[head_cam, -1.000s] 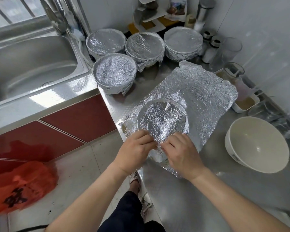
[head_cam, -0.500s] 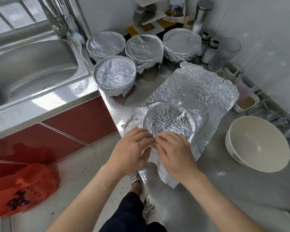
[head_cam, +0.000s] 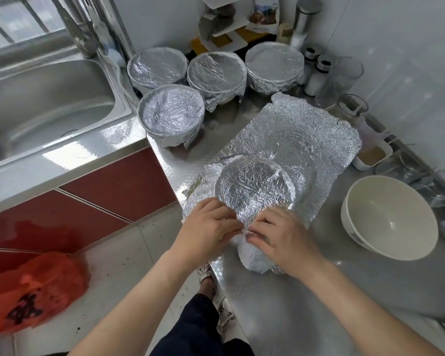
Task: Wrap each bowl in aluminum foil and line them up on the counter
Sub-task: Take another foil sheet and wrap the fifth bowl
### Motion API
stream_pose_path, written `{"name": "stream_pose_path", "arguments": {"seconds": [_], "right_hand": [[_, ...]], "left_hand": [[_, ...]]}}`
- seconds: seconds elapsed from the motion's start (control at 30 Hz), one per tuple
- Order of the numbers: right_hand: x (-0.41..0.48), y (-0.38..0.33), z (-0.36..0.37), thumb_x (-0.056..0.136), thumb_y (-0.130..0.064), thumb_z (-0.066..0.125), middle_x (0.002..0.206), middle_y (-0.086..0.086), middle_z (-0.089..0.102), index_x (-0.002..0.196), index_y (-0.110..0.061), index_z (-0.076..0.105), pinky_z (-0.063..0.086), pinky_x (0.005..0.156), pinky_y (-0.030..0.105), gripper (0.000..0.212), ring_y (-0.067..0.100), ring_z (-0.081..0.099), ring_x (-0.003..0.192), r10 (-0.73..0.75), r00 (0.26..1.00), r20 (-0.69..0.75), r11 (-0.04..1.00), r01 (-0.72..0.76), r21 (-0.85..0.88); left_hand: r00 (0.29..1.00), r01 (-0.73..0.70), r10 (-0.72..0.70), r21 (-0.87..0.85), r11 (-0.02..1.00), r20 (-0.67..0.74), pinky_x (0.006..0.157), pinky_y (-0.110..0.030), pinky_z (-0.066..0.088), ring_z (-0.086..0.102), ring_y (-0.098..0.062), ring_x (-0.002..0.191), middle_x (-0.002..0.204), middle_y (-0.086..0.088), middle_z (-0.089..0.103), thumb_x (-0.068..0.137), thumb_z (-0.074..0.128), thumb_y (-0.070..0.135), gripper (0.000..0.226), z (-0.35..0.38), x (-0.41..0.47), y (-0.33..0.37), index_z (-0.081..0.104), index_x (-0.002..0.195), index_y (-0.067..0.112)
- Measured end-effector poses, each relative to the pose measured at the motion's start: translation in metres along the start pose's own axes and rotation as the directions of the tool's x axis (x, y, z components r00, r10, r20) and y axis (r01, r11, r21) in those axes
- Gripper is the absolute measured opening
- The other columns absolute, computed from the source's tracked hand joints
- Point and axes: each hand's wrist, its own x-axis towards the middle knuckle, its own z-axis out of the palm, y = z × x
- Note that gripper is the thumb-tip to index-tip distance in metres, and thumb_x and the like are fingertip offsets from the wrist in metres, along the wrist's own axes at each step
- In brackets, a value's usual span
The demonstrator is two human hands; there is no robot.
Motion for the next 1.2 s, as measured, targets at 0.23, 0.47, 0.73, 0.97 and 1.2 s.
{"name": "stream_pose_path", "arguments": {"seconds": [0.23,0.47,0.73,0.97,1.2], "right_hand": [[0.003,-0.001,0.004,0.080,-0.016,0.073,0.074,0.002,0.052,0.073,-0.013,0.062,0.040,0.065,0.033,0.013,0.022,0.047,0.071,-0.086,0.996,-0.031,0.986,0.080,-0.149],[0.015,-0.016,0.004,0.074,-0.005,0.072,0.067,0.004,0.046,0.066,-0.012,0.054,0.041,0.059,0.035,0.021,0.022,0.044,0.064,-0.116,0.990,-0.076,0.981,0.103,-0.163],[0.017,-0.035,0.020,0.075,-0.002,0.073,0.067,0.003,0.050,0.069,-0.011,0.057,0.039,0.059,0.032,0.020,0.021,0.046,0.064,0.013,0.991,-0.136,0.981,-0.039,-0.192],[0.011,-0.024,0.009,0.087,-0.044,0.051,0.085,-0.006,0.056,0.093,-0.019,0.066,0.044,0.071,0.032,0.029,0.015,0.051,0.081,0.155,0.988,-0.004,0.987,-0.155,-0.042],[-0.006,0.009,-0.018,0.083,-0.043,0.060,0.083,-0.008,0.054,0.085,-0.021,0.068,0.039,0.071,0.028,0.023,0.012,0.047,0.081,0.028,0.998,0.061,0.999,-0.026,-0.031]], "left_hand": [[0.999,-0.023,0.024,0.032,0.999,-0.023,0.088,-0.036,0.046,0.060,-0.021,0.083,0.089,0.006,0.066,0.088,0.071,0.025,0.006,0.002,0.000,0.005,0.074,0.090,0.020],[0.998,-0.033,0.032,-0.003,0.999,-0.057,0.087,-0.036,0.050,0.062,-0.026,0.099,0.098,-0.003,0.069,0.074,0.074,-0.005,0.024,-0.007,0.006,0.002,0.074,0.094,0.009],[0.998,0.065,-0.065,-0.014,0.998,-0.005,0.088,-0.033,0.054,0.063,-0.019,0.110,0.105,0.003,0.072,0.081,0.073,0.000,0.022,-0.016,0.002,-0.003,0.075,0.099,0.012],[0.985,0.166,-0.160,-0.105,0.981,0.063,0.101,-0.026,0.045,0.059,-0.014,0.114,0.107,0.006,0.071,0.084,0.061,0.016,0.023,-0.014,-0.002,0.010,0.076,0.102,0.015],[0.999,0.034,-0.031,-0.081,0.996,0.029,0.083,-0.034,0.053,0.062,-0.019,0.101,0.097,0.004,0.071,0.085,0.075,0.016,0.011,-0.004,0.000,0.007,0.078,0.096,0.017]]}}
